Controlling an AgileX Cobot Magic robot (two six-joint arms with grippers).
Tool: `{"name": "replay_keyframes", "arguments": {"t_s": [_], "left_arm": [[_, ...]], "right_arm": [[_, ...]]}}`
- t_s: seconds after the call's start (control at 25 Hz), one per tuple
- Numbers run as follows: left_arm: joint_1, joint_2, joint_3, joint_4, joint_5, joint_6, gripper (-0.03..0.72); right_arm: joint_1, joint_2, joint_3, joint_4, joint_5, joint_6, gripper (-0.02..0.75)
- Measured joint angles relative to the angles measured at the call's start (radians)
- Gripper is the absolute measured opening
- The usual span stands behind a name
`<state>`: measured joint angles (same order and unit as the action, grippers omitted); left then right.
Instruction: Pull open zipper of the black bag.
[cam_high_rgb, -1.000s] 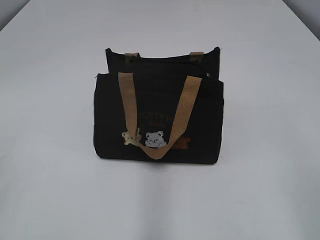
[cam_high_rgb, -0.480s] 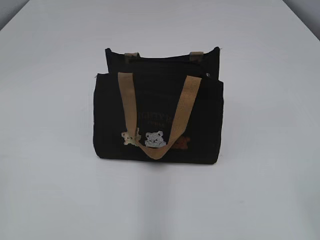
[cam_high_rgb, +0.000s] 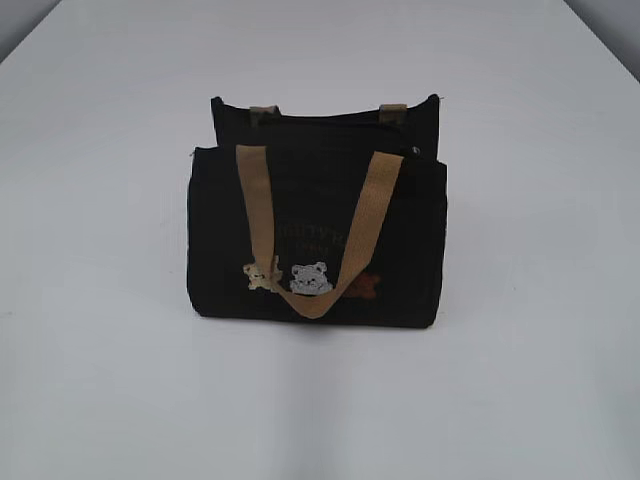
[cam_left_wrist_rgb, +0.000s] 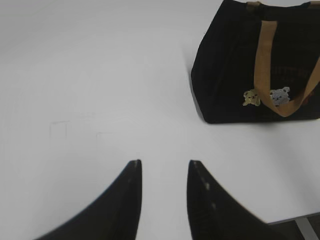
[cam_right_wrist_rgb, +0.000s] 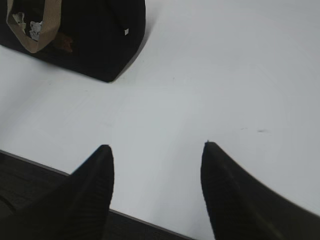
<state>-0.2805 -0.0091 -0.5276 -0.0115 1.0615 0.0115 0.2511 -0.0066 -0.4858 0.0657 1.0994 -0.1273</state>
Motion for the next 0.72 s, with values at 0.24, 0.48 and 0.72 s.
{"name": "replay_keyframes", "arguments": {"t_s": [0.24, 0.48, 0.72], "left_arm": [[0.121, 0.0, 0.0, 0.0, 0.0, 0.0, 0.236], [0.182, 0.0, 0.0, 0.001, 0.0, 0.0, 0.236], [0.184, 0.0, 0.0, 0.001, 0.0, 0.0, 0.236]], "right_arm": [[-0.125, 0.0, 0.0, 0.0, 0.0, 0.0, 0.435], [-0.243, 0.0, 0.0, 0.001, 0.0, 0.001, 0.435], [-0.243, 0.0, 0.0, 0.001, 0.0, 0.002, 0.435]]}}
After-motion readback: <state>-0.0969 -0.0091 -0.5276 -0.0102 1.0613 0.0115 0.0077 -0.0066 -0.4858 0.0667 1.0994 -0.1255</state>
